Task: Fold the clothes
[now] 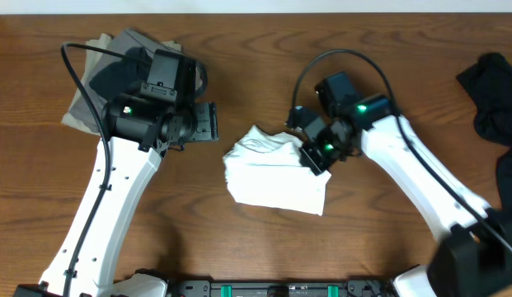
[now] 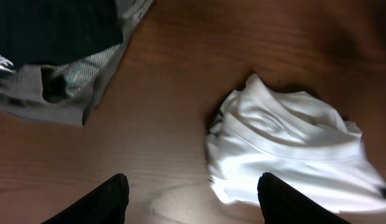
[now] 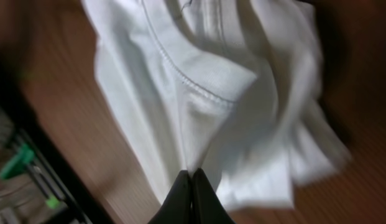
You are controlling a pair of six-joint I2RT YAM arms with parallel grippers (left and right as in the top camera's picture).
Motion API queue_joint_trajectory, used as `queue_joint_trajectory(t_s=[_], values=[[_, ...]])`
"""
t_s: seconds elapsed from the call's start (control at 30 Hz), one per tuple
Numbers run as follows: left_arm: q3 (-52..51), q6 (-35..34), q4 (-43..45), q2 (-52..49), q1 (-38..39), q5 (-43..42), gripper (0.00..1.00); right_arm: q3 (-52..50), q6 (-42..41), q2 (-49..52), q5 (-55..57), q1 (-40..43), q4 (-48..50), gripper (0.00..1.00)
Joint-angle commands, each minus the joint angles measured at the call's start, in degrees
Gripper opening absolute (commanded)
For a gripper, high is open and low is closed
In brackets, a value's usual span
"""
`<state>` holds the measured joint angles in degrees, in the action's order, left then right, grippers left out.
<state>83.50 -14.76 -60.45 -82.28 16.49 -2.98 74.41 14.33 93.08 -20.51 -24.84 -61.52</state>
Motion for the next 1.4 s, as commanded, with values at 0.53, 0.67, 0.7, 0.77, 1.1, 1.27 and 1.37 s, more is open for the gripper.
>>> queue_joint_trajectory(t_s=[0.53,0.67,0.7,0.77,1.1,1.27,1.37], values=[[0.59,1.60,2.73,0.70,-0.20,1.11,0.74,-5.70,2.67,-1.09,-2.91,-6.51,-14.71,0.07],[0.59,2.10,2.69,0.70,-0.20,1.11,0.74,-6.64,1.53,-1.09,-1.01,-7.15,-15.89,0.22],[0.59,2.25,2.67,0.70,-0.20,1.11,0.75,-6.64,-1.29,-1.09,1.62,-6.99,-16.06,0.22],[0.57,2.25,2.67,0.70,-0.20,1.09,0.78,-6.64,-7.45,-1.09,7.21,-6.27,-15.54,0.22],[0.35,2.23,2.19,0.68,-0.20,1.07,0.83,-6.71,-15.19,-0.59,5.07,-2.12,5.29,0.61],[0.13,2.23,0.20,0.63,-0.20,1.07,0.83,-6.71,-17.09,3.74,5.11,-2.08,11.23,0.40],[-0.07,2.23,-0.17,0.61,-0.20,1.07,0.84,-6.71,-18.47,6.97,9.16,-1.68,10.93,0.04]])
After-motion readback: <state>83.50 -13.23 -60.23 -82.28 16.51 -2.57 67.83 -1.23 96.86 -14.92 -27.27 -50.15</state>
